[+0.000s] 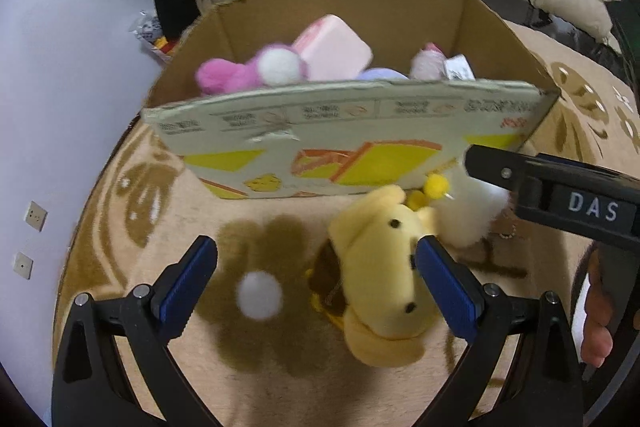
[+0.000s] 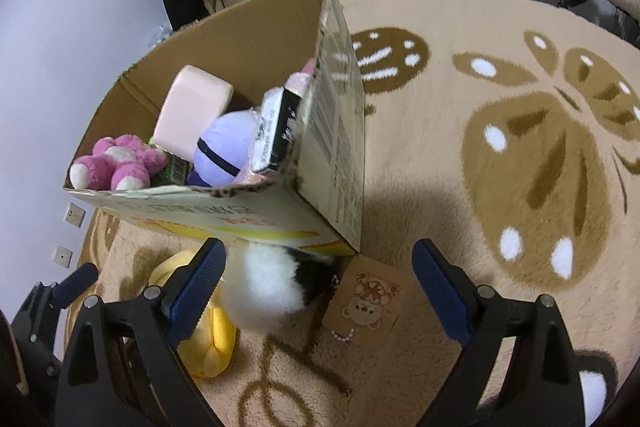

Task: Organize soft objects
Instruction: 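Grasp the yellow dog plush with the left tool while the right tool grasps the white pom-pom, then lift both items over the box and release them inside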

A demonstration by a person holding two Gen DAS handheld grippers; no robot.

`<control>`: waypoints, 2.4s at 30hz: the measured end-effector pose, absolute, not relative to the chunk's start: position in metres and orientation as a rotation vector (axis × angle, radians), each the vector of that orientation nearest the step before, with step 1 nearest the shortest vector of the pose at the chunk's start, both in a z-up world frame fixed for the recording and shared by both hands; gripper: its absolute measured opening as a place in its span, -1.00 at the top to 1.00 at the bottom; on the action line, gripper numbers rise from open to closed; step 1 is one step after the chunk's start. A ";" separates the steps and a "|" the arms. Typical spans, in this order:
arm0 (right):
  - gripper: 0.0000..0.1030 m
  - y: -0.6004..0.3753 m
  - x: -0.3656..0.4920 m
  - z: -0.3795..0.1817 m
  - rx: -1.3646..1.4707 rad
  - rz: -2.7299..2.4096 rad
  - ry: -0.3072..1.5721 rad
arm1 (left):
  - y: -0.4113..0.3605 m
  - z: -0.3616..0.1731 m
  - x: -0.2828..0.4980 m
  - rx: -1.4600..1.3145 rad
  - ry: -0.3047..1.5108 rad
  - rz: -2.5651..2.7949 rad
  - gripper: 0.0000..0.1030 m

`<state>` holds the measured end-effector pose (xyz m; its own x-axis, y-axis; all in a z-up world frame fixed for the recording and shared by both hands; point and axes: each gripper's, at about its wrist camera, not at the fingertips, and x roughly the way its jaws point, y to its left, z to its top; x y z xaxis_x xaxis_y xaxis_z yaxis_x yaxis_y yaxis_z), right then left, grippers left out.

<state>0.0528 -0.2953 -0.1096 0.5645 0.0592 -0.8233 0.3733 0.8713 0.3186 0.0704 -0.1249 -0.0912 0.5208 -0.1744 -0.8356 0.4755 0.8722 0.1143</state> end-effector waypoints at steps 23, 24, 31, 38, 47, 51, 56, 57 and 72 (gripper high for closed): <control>-0.24 -0.281 0.071 -0.132 0.557 -0.076 1.050 | -0.146 -0.144 0.078 0.289 1.109 -0.405 -0.71; -0.12 -0.279 0.071 -0.133 0.560 -0.065 1.057 | -0.146 -0.144 0.078 0.288 1.104 -0.402 -0.68; 0.15 -0.265 0.072 -0.136 0.496 -0.071 1.075 | -0.142 -0.140 0.070 0.294 1.097 -0.379 -0.43; 0.52 -0.272 0.057 -0.120 0.457 -0.113 1.024 | -0.121 -0.124 0.056 0.294 1.072 -0.366 -0.30; 0.54 -0.280 0.036 -0.098 0.458 -0.155 0.936 | -0.096 -0.091 0.047 0.259 0.997 -0.329 -0.28; 0.54 -0.280 0.018 -0.073 0.428 -0.173 0.854 | -0.098 -0.073 0.039 0.272 0.931 -0.315 -0.28; 0.54 -0.275 0.002 -0.039 0.405 -0.174 0.754 | -0.086 -0.051 0.028 0.271 0.832 -0.291 -0.22; 0.54 -0.273 0.000 -0.032 0.396 -0.176 0.740 | -0.083 -0.046 0.026 0.268 0.818 -0.285 -0.22; 0.54 -0.258 -0.003 0.044 0.281 -0.171 0.557 | -0.064 0.017 0.033 0.240 0.624 -0.291 -0.22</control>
<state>-0.0025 -0.2578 0.0435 0.8359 -0.0834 -0.5425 0.2344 0.9480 0.2155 0.0332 -0.0640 0.0167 0.7733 -0.1945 -0.6035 0.3379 0.9318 0.1326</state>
